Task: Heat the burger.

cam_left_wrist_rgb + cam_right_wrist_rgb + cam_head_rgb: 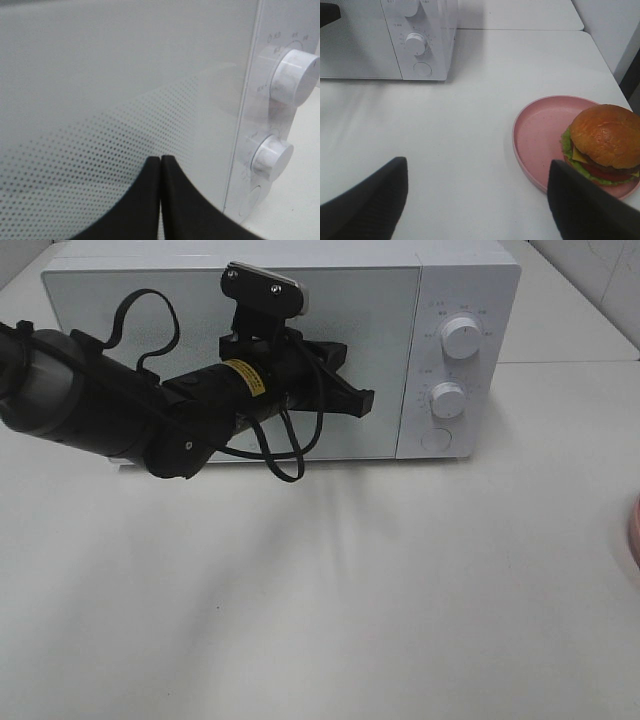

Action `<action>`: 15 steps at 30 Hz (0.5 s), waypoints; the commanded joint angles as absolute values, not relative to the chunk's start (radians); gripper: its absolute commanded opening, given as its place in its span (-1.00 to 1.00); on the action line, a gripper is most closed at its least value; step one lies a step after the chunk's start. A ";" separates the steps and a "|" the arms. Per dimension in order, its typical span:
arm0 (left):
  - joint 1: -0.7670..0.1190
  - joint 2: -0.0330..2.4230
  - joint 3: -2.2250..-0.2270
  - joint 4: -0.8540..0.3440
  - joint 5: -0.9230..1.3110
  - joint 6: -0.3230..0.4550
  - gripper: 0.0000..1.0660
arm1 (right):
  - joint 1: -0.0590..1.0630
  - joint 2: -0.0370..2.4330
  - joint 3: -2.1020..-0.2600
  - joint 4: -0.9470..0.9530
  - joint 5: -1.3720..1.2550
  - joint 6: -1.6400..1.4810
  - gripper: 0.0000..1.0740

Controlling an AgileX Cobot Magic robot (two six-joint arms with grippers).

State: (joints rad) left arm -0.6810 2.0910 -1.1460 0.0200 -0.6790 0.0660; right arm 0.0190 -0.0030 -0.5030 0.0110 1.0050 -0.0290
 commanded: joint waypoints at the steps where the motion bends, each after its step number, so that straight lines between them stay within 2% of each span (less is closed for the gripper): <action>1: -0.696 2.060 -1.168 -0.050 -0.659 0.071 -0.99 | 0.016 -0.034 -0.501 0.007 0.999 -0.021 0.37; 5: -0.715 2.015 -1.168 -0.050 -0.573 0.090 -0.99 | 0.016 -0.034 -0.501 0.007 0.999 -0.021 0.37; 11: -0.739 1.900 -1.168 -0.040 -0.322 0.088 -0.99 | 0.016 -0.034 -0.501 0.007 0.999 -0.021 0.37; 13: -0.751 1.818 -1.168 -0.016 -0.084 0.088 -0.99 | 0.016 -0.034 -0.501 0.007 0.999 -0.021 0.37; 15: -0.757 1.799 -1.168 -0.012 -0.025 0.087 -0.99 | 0.016 -0.034 -0.501 0.007 0.999 -0.021 0.37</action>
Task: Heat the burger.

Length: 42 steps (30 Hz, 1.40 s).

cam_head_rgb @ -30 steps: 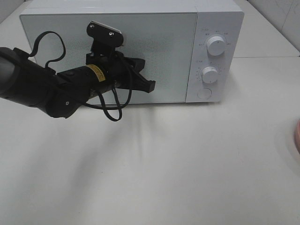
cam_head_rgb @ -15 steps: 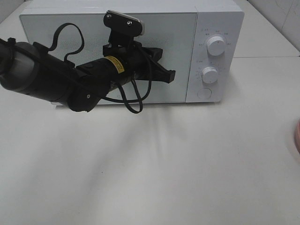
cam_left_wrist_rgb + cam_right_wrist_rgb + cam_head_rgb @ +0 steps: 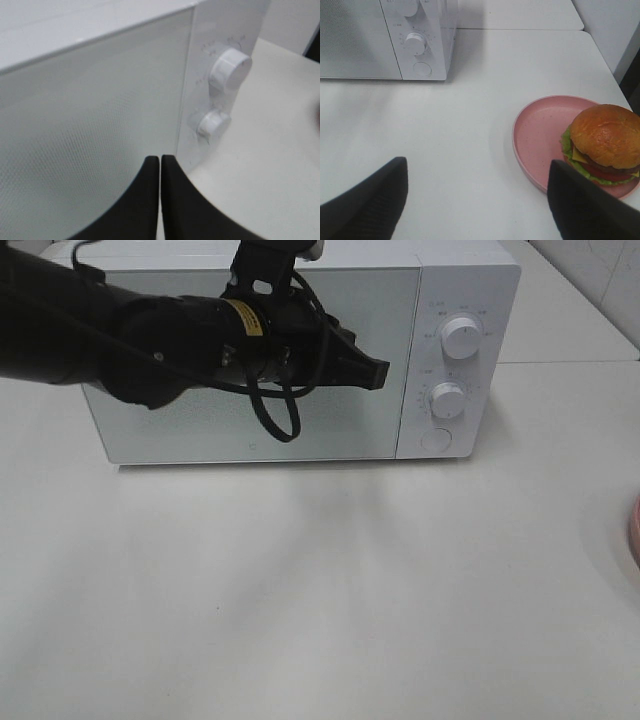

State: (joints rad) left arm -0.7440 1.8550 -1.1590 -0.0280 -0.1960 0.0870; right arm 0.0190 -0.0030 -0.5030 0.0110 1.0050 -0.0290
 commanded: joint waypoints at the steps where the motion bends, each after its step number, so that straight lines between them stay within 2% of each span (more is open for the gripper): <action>1: -0.761 1.753 -1.168 -0.009 0.127 0.086 -0.99 | 0.016 -0.034 -0.501 0.007 0.999 -0.021 0.37; 3: -0.761 1.732 -1.168 -0.010 0.189 0.084 -0.99 | 0.016 -0.034 -0.501 0.007 0.999 -0.021 0.37; 4: -0.765 1.693 -1.168 -0.012 0.328 0.085 -0.98 | 0.016 -0.034 -0.501 0.007 0.999 -0.021 0.37; 5: -0.765 1.693 -1.168 -0.012 0.328 0.085 -0.98 | 0.016 -0.034 -0.501 0.007 0.999 -0.021 0.37; 7: -0.768 1.638 -1.168 -0.011 0.513 0.085 -0.92 | 0.016 -0.034 -0.501 0.007 0.999 -0.021 0.37; 8: -0.768 1.638 -1.168 -0.011 0.513 0.085 -0.92 | 0.016 -0.034 -0.501 0.007 0.999 -0.021 0.37; 9: -0.768 1.620 -1.168 -0.011 0.563 0.085 -0.88 | 0.016 -0.034 -0.501 0.007 0.999 -0.021 0.37; 10: -0.768 1.591 -1.168 -0.010 0.637 0.081 -0.73 | 0.016 -0.034 -0.501 0.007 0.999 -0.021 0.37; 11: -0.768 1.591 -1.168 -0.010 0.637 0.081 -0.73 | 0.016 -0.034 -0.501 0.007 0.999 -0.021 0.37; 12: -0.768 1.576 -1.168 -0.010 0.668 0.077 -0.58 | 0.016 -0.034 -0.501 0.007 0.999 -0.021 0.37; 13: -0.768 1.551 -1.168 -0.013 0.715 0.041 -0.20 | 0.016 -0.034 -0.501 0.007 0.999 -0.021 0.37; 14: -0.768 1.551 -1.168 -0.013 0.715 0.041 -0.20 | 0.016 -0.034 -0.501 0.007 0.999 -0.021 0.37; 15: -0.768 1.532 -1.168 -0.011 0.760 -0.037 0.33 | 0.016 -0.034 -0.501 0.007 0.999 -0.021 0.37; 16: -0.768 1.532 -1.168 -0.011 0.760 -0.037 0.33 | 0.016 -0.034 -0.501 0.007 0.999 -0.021 0.37; 18: -0.768 1.517 -1.169 0.020 0.833 -0.058 0.98 | 0.016 -0.034 -0.501 0.007 0.999 -0.021 0.37; 23: -0.758 1.494 -1.169 0.028 0.884 -0.058 0.98 | 0.016 -0.034 -0.501 0.007 0.999 -0.021 0.37; 26: -0.714 1.466 -1.169 0.024 0.912 -0.058 0.98 | 0.016 -0.034 -0.501 0.007 0.999 -0.021 0.37; 27: -0.669 1.447 -1.169 0.022 0.918 -0.058 0.98 | 0.016 -0.034 -0.501 0.007 0.999 -0.021 0.37; 28: -0.669 1.447 -1.169 0.022 0.918 -0.058 0.98 | 0.016 -0.034 -0.501 0.007 0.999 -0.021 0.37; 29: -0.641 1.437 -1.169 0.020 0.928 -0.058 0.98 | 0.016 -0.034 -0.501 0.007 0.999 -0.021 0.37; 30: -0.576 1.422 -1.169 0.010 0.961 -0.058 0.98 | 0.016 -0.034 -0.501 0.007 0.999 -0.021 0.37; 32: -0.541 1.413 -1.169 0.006 0.982 -0.055 0.98 | 0.016 -0.034 -0.501 0.007 0.999 -0.021 0.37; 33: -0.475 1.399 -1.169 0.000 1.023 -0.050 0.98 | 0.016 -0.034 -0.501 0.007 0.999 -0.021 0.37; 34: -0.475 1.399 -1.169 0.000 1.023 -0.050 0.98 | 0.016 -0.034 -0.501 0.007 0.999 -0.021 0.37; 36: -0.377 1.378 -1.168 0.000 1.064 -0.046 0.97 | 0.016 -0.034 -0.501 0.007 0.999 -0.021 0.37; 37: -0.377 1.378 -1.168 0.000 1.064 -0.046 0.97 | 0.016 -0.034 -0.501 0.007 0.999 -0.021 0.37; 38: -0.317 1.361 -1.167 0.000 1.076 -0.042 0.96 | 0.016 -0.034 -0.501 0.007 0.999 -0.021 0.37; 39: -0.317 1.361 -1.167 0.000 1.076 -0.042 0.96 | 0.016 -0.034 -0.501 0.007 0.999 -0.021 0.37; 42: -0.215 1.342 -1.150 -0.011 1.079 0.024 0.96 | 0.016 -0.034 -0.501 0.007 0.999 -0.021 0.37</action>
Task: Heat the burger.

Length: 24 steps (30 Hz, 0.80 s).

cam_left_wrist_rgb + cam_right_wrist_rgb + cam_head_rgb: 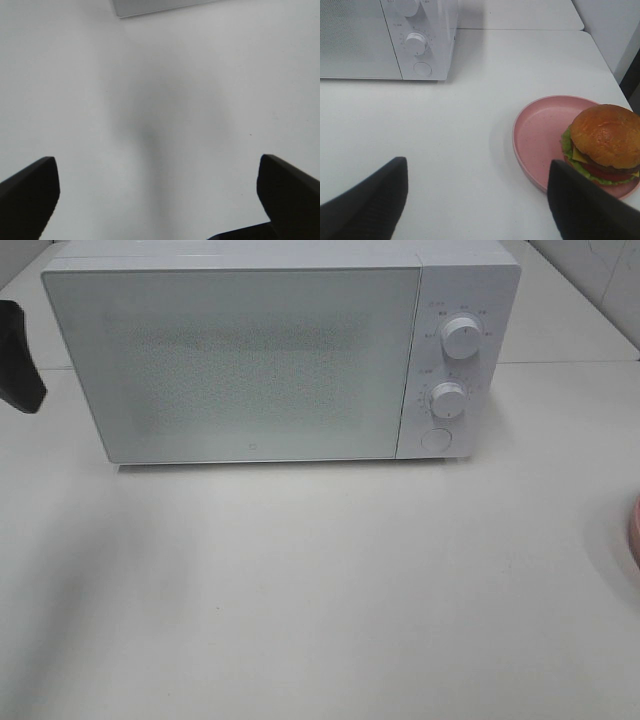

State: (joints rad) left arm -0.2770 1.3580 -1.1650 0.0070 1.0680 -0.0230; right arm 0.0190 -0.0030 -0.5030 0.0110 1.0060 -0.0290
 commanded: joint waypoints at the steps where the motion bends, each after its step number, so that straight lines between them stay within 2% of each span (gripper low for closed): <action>1: -0.215 1.342 -1.150 -0.011 1.079 0.024 0.96 | 0.016 -0.034 -0.501 0.007 0.999 -0.021 0.37; 2: -0.154 1.344 -1.133 -0.019 1.060 0.080 0.96 | 0.016 -0.034 -0.501 0.007 0.999 -0.021 0.37; 3: -0.154 1.344 -1.133 -0.019 1.060 0.080 0.96 | 0.016 -0.034 -0.501 0.007 0.999 -0.021 0.37; 5: -0.082 1.347 -1.108 -0.046 1.056 0.173 0.96 | 0.016 -0.034 -0.501 0.007 0.999 -0.021 0.37; 7: -0.061 1.339 -1.103 -0.058 1.077 0.201 0.95 | 0.016 -0.034 -0.501 0.007 0.999 -0.021 0.37; 12: -0.063 1.279 -1.072 -0.079 1.105 0.196 0.95 | 0.016 -0.034 -0.501 0.007 0.999 -0.021 0.37; 18: -0.063 1.110 -0.926 -0.105 1.090 0.197 0.94 | 0.016 -0.034 -0.501 0.007 0.999 -0.021 0.37; 24: -0.063 0.812 -0.715 -0.141 1.084 0.197 0.94 | 0.016 -0.034 -0.501 0.007 0.999 -0.021 0.37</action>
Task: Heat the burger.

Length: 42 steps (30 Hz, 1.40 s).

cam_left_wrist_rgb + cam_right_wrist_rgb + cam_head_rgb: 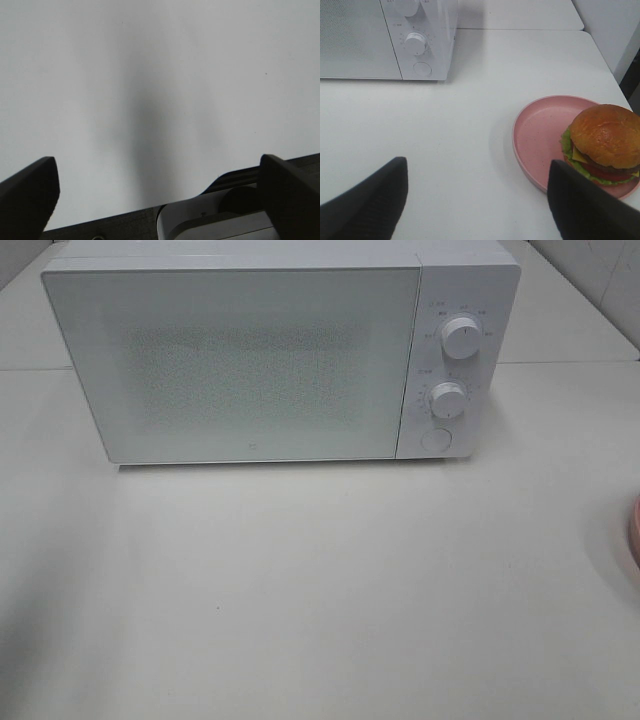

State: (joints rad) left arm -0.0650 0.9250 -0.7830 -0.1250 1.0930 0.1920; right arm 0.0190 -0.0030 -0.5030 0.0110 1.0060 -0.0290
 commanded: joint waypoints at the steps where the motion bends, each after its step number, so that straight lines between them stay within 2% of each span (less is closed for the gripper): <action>1: -0.063 0.773 -0.696 -0.139 1.083 0.198 0.93 | 0.016 -0.034 -0.501 0.007 0.999 -0.021 0.37; 5: -0.063 0.623 -0.638 -0.127 1.077 0.208 0.93 | 0.016 -0.034 -0.501 0.007 0.999 -0.021 0.37; 7: -0.063 0.458 -0.581 -0.127 1.075 0.224 0.93 | 0.016 -0.034 -0.501 0.007 0.999 -0.021 0.37; 10: -0.063 0.419 -0.570 -0.127 1.071 0.224 0.93 | 0.016 -0.034 -0.501 0.007 0.999 -0.021 0.37; 13: -0.063 0.256 -0.507 -0.139 1.049 0.208 0.93 | 0.016 -0.034 -0.501 0.007 0.999 -0.021 0.37; 16: -0.063 0.230 -0.507 -0.139 1.049 0.208 0.93 | 0.016 -0.034 -0.501 0.007 0.999 -0.021 0.37; 21: -0.063 0.079 -0.507 -0.113 1.047 0.155 0.93 | 0.016 -0.034 -0.501 0.007 0.999 -0.021 0.37; 27: -0.063 -0.034 -0.506 -0.105 1.047 0.144 0.93 | 0.016 -0.034 -0.501 0.007 0.999 -0.021 0.37; 32: -0.060 -0.032 -0.506 -0.099 1.047 0.134 0.93 | 0.016 -0.034 -0.501 0.007 0.999 -0.021 0.37; 42: 0.007 -0.032 -0.506 -0.097 1.047 0.132 0.93 | 0.016 -0.033 -0.501 0.007 0.999 -0.021 0.37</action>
State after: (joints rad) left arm 0.0020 -0.0040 -0.5080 -0.0960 1.0600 0.1390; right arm 0.0190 -0.0030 -0.5030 0.0110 1.0060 -0.0290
